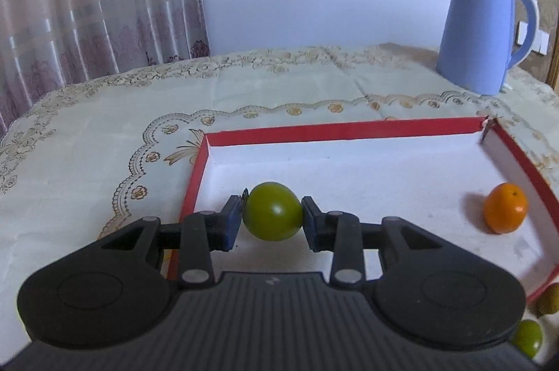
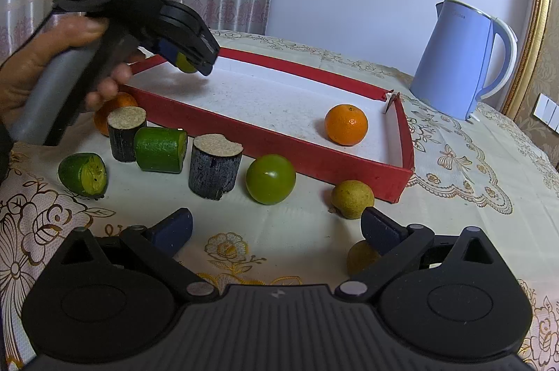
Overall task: Organize fruits
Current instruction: 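Open the left tool to drop the green fruit into the tray, then close the right tool on the small yellow-brown fruit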
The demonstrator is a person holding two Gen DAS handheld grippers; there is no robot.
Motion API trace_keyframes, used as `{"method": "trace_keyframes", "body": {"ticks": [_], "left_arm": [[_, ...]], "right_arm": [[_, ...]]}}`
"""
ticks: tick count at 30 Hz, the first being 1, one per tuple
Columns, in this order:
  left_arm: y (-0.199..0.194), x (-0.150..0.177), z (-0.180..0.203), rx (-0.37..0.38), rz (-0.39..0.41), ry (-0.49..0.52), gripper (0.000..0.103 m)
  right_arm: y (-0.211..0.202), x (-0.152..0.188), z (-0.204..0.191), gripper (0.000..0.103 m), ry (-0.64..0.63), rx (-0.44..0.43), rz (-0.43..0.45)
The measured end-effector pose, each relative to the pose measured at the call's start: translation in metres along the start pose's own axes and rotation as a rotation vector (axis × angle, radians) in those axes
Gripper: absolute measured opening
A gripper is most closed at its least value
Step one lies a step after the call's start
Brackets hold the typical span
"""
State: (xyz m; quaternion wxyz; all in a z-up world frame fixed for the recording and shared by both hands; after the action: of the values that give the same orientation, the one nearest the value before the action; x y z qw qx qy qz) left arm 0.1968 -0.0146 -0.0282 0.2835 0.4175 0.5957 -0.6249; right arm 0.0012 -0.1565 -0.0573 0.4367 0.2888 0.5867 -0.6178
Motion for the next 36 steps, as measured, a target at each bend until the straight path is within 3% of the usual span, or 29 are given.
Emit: {"method": "trace_keyframes", "body": {"ticks": [8,9,11,15,19,23,26,36], "left_arm": [[0.009,0.003,0.004,-0.002,-0.024,0.021,0.04],[0.008,0.002,0.003,-0.01,-0.02,0.021,0.044],[0.005,0.001,0.003,-0.015,-0.002,0.015,0.07],[-0.01,-0.001,-0.001,-0.047,0.053,0.014,0.076],[-0.046,0.006,-0.012,-0.067,0.125,-0.006,0.079],[-0.1,0.028,-0.019,-0.124,0.239,0.021,0.095],[-0.132,0.05,-0.023,-0.162,0.281,0.02,0.096],[-0.154,0.104,-0.04,-0.204,0.16,-0.039,0.096]], "right_arm": [[0.0,0.0,0.0,0.103,0.0,0.0,0.0],[0.0,0.0,0.0,0.103,0.0,0.0,0.0],[0.0,0.0,0.0,0.103,0.0,0.001,0.0],[0.0,0.0,0.0,0.103,0.0,0.0,0.0],[-0.001,0.0,-0.001,0.103,0.0,0.001,0.0],[-0.001,0.0,-0.001,0.103,0.0,0.0,0.0],[-0.001,0.0,-0.001,0.103,0.0,0.001,0.0],[-0.001,0.0,-0.001,0.103,-0.001,0.001,0.0]]}}
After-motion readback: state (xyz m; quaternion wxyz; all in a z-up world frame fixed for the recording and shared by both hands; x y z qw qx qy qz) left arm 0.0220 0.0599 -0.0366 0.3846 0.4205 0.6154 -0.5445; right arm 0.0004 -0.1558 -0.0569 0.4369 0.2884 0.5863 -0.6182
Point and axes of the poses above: each gripper's, at about its wrist camera, not at the fingertips, and y roughly the way its jaws point, z to its right, x to its underside, the point moved 2 cm from there along y, roughly the way its jaws point, and after that the axes turned 6 degrees about z, right-handed, at the moved point
